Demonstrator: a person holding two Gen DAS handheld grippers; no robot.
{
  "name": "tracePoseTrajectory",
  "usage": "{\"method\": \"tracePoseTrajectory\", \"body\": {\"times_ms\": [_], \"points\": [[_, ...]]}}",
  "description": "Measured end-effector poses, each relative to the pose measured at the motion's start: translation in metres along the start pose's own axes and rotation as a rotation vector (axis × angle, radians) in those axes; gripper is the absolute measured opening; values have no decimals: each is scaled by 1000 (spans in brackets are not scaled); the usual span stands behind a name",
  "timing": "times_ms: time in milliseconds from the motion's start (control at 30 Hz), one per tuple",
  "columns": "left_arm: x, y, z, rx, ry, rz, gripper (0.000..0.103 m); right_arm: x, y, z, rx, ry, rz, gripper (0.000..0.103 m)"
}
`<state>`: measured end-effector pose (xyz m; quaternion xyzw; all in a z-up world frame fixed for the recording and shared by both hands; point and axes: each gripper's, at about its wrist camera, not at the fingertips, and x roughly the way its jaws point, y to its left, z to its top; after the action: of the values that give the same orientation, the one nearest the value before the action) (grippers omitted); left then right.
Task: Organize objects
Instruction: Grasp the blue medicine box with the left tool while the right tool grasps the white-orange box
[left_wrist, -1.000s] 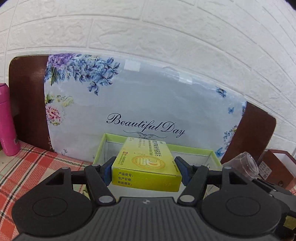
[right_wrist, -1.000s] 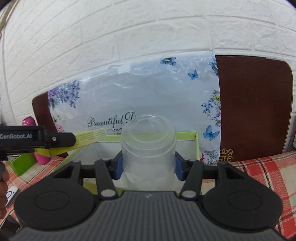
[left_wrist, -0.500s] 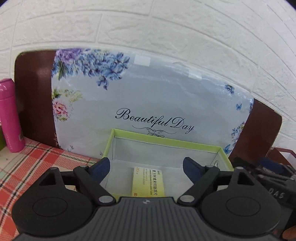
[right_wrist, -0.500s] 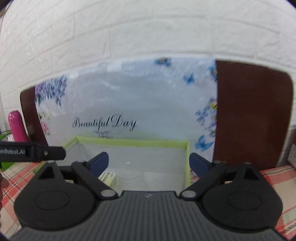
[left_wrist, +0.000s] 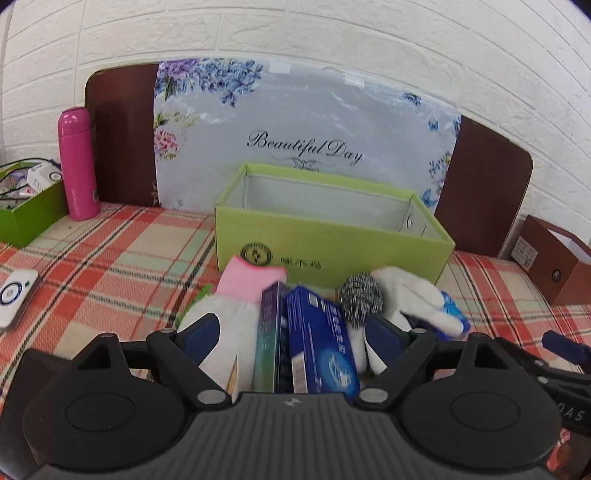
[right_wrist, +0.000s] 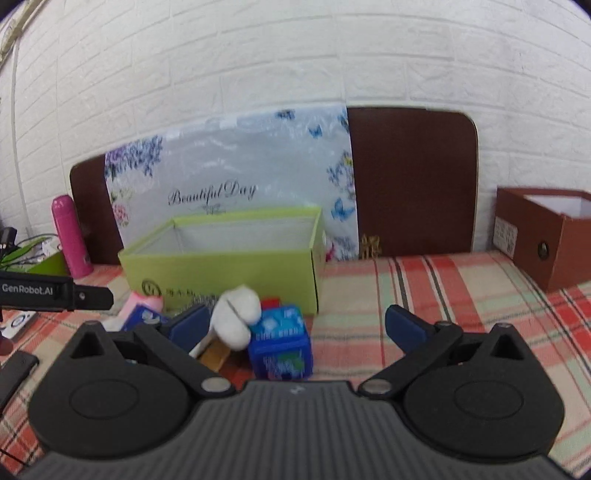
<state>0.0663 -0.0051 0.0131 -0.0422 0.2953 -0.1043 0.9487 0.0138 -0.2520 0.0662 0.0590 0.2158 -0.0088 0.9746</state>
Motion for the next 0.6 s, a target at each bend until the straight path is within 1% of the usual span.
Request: {"method": "tracePoseTrajectory", "body": {"times_ms": [100,200,333,433,500,600], "points": [[-1,-2,-19,13,37,3,89,-1,9,-29,-17,100,-65,103],[-5,-5,-29,42,34,19,89,-5,18,-48,-14,148,-80,103],[-9,-9,-32,61,19,28,89,4,41,-53,-30,171,-136,103],[-9,-13,-31,76,12,24,89,12,56,-61,-144,208,-119,103],[-9,-17,-29,85,1,18,89,7,57,-66,-173,192,-105,103],[-5,-25,-26,108,-4,2,89,-2,44,-68,-155,203,-109,103]]}}
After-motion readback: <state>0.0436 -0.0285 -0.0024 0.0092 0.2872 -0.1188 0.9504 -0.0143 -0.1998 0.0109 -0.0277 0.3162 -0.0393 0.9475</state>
